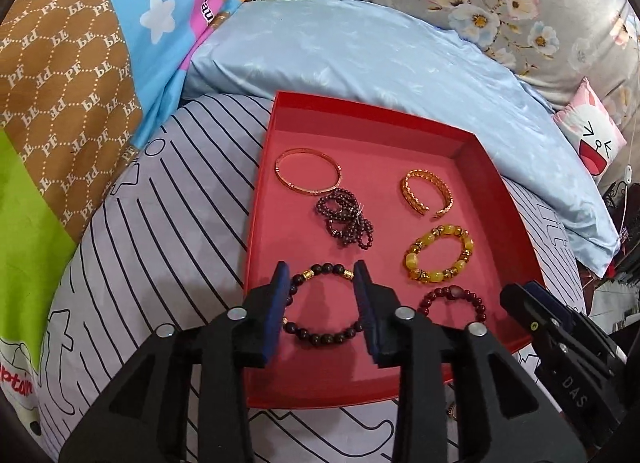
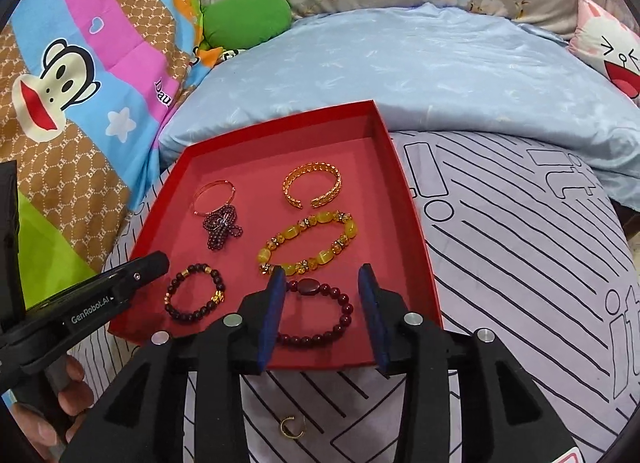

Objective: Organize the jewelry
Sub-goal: 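Carry both beaded bracelets into the red tray and open both tools, then move both tools back toward the yellow beaded bracelet and gold rings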

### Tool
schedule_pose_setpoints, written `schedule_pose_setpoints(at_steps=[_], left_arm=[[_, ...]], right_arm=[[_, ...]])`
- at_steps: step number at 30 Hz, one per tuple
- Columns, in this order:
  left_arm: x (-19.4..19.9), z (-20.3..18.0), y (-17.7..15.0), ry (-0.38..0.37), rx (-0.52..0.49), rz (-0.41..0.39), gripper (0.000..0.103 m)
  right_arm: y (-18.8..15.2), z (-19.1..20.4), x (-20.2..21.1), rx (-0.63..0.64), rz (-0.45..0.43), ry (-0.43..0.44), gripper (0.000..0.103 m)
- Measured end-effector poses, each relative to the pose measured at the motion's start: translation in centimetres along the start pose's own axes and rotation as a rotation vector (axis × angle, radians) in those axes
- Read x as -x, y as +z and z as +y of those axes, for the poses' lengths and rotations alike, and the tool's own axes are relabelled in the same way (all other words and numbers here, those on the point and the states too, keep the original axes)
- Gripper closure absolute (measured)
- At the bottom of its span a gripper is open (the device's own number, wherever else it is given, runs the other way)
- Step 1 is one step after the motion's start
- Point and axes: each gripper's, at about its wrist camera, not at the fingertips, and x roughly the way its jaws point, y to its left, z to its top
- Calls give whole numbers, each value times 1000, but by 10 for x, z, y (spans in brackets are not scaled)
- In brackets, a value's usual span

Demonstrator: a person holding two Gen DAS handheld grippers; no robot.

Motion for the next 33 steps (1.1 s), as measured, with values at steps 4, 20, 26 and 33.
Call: schedule_pose_setpoints(at_steps=[4, 20, 26, 33], left_arm=[[5, -3, -4, 9, -10, -5, 66], [44, -30, -22, 77, -107, -64, 65], [64, -31, -36, 102, -131, -86, 62], [82, -23, -56, 115, -138, -79, 61]], right_arm=[[-3, 2, 7, -1, -6, 8, 63], [-22, 7, 47, 8, -38, 14, 62], [-32, 7, 66, 27, -56, 4, 60], [-55, 3, 84, 27, -49, 9, 60]])
